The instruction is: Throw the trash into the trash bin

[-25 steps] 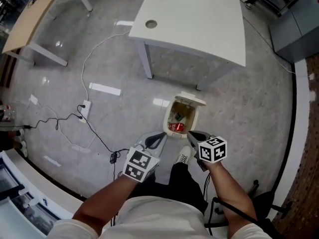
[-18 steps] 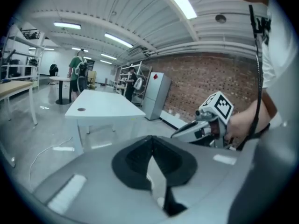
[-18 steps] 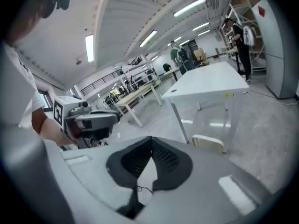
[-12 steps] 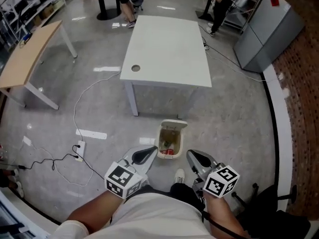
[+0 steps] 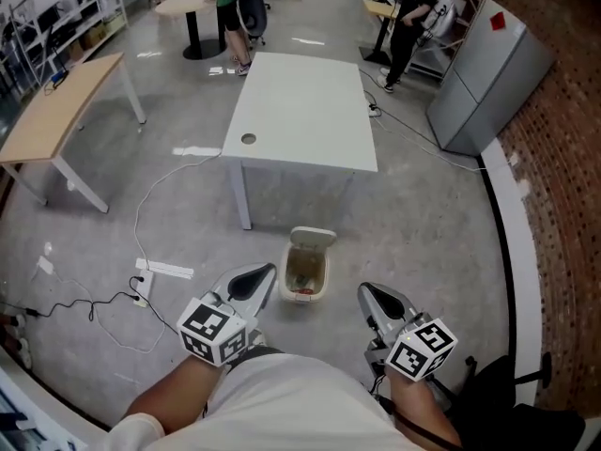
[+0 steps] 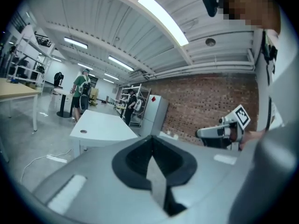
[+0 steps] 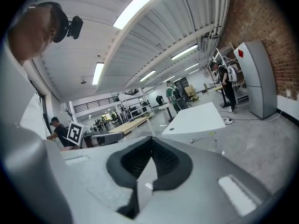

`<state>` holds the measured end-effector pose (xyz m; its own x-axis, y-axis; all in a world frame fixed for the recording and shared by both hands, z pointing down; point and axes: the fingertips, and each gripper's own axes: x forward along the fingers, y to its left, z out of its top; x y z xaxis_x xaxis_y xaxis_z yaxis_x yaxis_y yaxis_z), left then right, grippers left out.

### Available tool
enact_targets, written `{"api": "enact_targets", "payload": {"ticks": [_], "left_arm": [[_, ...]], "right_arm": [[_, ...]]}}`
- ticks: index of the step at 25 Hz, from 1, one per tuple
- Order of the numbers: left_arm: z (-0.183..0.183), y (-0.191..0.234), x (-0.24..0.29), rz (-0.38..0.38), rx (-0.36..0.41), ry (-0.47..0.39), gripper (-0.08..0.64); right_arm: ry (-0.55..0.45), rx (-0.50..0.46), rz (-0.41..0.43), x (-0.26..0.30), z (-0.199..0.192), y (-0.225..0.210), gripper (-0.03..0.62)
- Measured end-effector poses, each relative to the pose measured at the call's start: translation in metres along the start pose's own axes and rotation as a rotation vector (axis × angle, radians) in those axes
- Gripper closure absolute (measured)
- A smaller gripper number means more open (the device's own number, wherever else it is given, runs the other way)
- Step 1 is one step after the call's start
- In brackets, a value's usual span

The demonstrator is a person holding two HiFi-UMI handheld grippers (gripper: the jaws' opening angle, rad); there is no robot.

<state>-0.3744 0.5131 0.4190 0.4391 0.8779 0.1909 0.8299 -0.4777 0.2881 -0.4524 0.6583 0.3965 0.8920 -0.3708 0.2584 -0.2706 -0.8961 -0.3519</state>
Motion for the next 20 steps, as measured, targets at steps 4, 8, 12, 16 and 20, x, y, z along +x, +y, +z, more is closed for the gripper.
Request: {"api": "enact_targets", "payload": {"ticks": [4, 8, 12, 16, 20], "left_arm": [[0.001, -0.035, -0.009, 0.021, 0.009, -0.03, 0.552], [0.002, -0.069, -0.015, 0.039, 0.017, -0.054, 0.552], [-0.008, -0.101, -0.02, 0.055, 0.015, -0.057, 0.552], [-0.02, -0.12, -0.024, 0.083, 0.032, -0.04, 0.552], [-0.025, -0.124, -0.026, 0.109, 0.046, -0.037, 0.552]], "right_arm": [[-0.012, -0.032, 0.026, -0.029, -0.003, 0.006, 0.591], [-0.017, -0.029, 0.057, -0.056, -0.009, 0.011, 0.591], [-0.013, -0.04, 0.089, -0.077, -0.016, 0.012, 0.591], [-0.021, -0.028, 0.107, -0.094, -0.024, 0.007, 0.591], [-0.007, -0.04, 0.122, -0.099, -0.032, 0.001, 0.591]]}}
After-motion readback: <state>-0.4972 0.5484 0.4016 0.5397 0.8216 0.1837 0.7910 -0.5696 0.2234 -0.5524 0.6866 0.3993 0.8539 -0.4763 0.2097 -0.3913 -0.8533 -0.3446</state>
